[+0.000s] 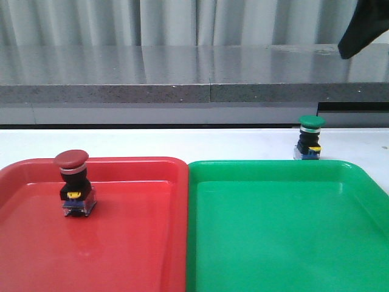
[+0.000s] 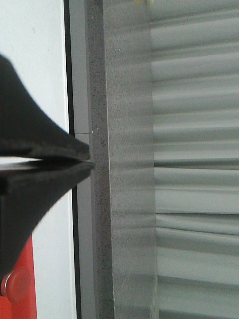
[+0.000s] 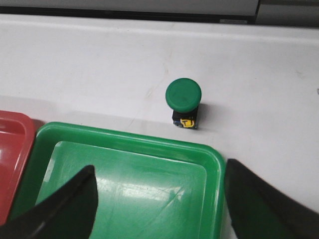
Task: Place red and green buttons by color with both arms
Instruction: 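Lower the right gripper over the green-capped button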
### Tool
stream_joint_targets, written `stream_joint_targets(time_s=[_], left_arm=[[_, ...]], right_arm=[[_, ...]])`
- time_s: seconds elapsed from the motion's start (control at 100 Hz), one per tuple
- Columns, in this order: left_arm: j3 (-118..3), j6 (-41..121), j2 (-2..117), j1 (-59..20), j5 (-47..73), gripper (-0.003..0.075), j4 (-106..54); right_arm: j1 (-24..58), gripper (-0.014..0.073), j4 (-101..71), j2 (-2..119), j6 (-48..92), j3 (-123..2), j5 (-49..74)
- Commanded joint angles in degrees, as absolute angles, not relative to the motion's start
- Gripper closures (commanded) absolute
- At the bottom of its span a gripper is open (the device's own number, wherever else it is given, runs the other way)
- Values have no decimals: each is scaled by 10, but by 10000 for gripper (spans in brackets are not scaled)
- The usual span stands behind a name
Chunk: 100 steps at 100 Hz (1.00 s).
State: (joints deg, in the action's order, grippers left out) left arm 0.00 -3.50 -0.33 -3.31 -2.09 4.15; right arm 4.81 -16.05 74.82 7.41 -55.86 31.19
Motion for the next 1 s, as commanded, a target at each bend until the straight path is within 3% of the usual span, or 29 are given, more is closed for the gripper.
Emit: stream_joint_targets(time_s=[0.0,0.54,0.99], left_arm=[[24,-37,-20,-33,-67,739,37],[24,-37,-20,-33,-67,740,37],[24,-37,-20,-33,-67,739,37]], right_arm=[[47,66,-169,776,85,-603,279],[47,66,-159,957,109,-723,266],[47,66,-156,1032,109,-737,230]])
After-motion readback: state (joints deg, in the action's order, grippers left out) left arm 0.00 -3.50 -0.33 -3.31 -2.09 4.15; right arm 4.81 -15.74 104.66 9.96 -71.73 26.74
